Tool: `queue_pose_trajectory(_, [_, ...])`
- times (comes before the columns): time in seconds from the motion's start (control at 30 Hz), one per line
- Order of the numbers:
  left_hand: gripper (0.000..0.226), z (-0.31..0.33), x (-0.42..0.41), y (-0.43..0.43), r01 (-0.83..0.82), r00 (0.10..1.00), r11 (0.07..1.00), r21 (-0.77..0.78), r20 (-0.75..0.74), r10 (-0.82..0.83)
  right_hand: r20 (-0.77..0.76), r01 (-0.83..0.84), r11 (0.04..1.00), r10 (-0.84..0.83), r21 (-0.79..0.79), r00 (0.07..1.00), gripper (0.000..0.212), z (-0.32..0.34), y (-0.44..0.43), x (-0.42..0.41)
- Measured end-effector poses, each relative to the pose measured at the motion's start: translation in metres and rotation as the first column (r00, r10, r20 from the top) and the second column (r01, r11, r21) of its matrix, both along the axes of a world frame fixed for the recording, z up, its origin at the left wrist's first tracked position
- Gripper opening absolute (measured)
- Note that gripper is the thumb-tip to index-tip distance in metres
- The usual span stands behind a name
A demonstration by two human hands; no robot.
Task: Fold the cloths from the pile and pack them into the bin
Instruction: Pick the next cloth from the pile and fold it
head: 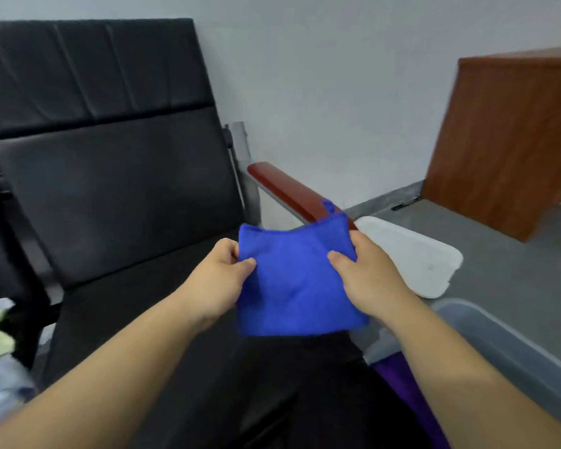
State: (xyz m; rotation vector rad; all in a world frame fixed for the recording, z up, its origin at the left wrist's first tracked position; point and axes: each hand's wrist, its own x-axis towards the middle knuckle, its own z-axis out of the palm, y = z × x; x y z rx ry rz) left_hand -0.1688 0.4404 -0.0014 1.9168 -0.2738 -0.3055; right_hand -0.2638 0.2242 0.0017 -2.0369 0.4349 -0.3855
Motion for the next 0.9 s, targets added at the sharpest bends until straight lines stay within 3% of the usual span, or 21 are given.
queue_pose_trajectory(0.17, [0.016, -0.030, -0.039, -0.128, 0.276, 0.958, 0.937, 0.216, 0.013, -0.285, -0.093, 0.360, 0.913, -0.348, 0.192, 0.933, 0.011, -0.061, -0.076, -0.098])
queue_pose_trajectory(0.33, [0.011, -0.084, -0.096, -0.230, 0.547, 0.824, 0.732, 0.408, -0.107, -0.556, -0.237, 0.637, 0.738, -0.593, 0.223, 0.770, 0.009, -0.133, -0.116, -0.199])
queue_pose_trajectory(0.47, [0.011, -0.132, -0.145, -0.288, 0.744, 0.661, 0.523, 0.417, -0.344, -0.667, -0.379, 0.776, 0.588, -0.680, 0.229, 0.628, 0.007, -0.181, -0.129, -0.275])
queue_pose_trajectory(0.6, [0.013, -0.172, -0.196, -0.323, 0.816, 0.553, 0.369, 0.446, -0.413, -0.723, -0.534, 0.853, 0.494, -0.681, 0.169, 0.501, 0.011, -0.221, -0.130, -0.322])
queue_pose_trajectory(0.67, [0.011, -0.190, -0.216, -0.332, 0.812, 0.549, 0.350, 0.467, -0.405, -0.732, -0.635, 0.874, 0.447, -0.623, 0.191, 0.457, 0.027, -0.236, -0.131, -0.334])
queue_pose_trajectory(0.7, [0.011, -0.197, -0.220, -0.335, 0.795, 0.562, 0.354, 0.493, -0.377, -0.736, -0.691, 0.879, 0.422, -0.568, 0.222, 0.447, 0.048, -0.243, -0.133, -0.339])
queue_pose_trajectory(0.77, [0.019, -0.206, -0.218, -0.333, 0.754, 0.560, 0.306, 0.581, -0.325, -0.762, -0.768, 0.879, 0.419, -0.479, 0.227, 0.426, 0.086, -0.253, -0.134, -0.349])
queue_pose_trajectory(0.8, [0.026, -0.206, -0.213, -0.331, 0.746, 0.529, 0.237, 0.622, -0.338, -0.778, -0.775, 0.867, 0.455, -0.467, 0.203, 0.427, 0.094, -0.256, -0.134, -0.353])
queue_pose_trajectory(0.9, [0.041, -0.193, -0.191, -0.320, 0.722, 0.434, 0.037, 0.691, -0.410, -0.803, -0.729, 0.766, 0.628, -0.461, 0.135, 0.506, 0.089, -0.248, -0.135, -0.351])
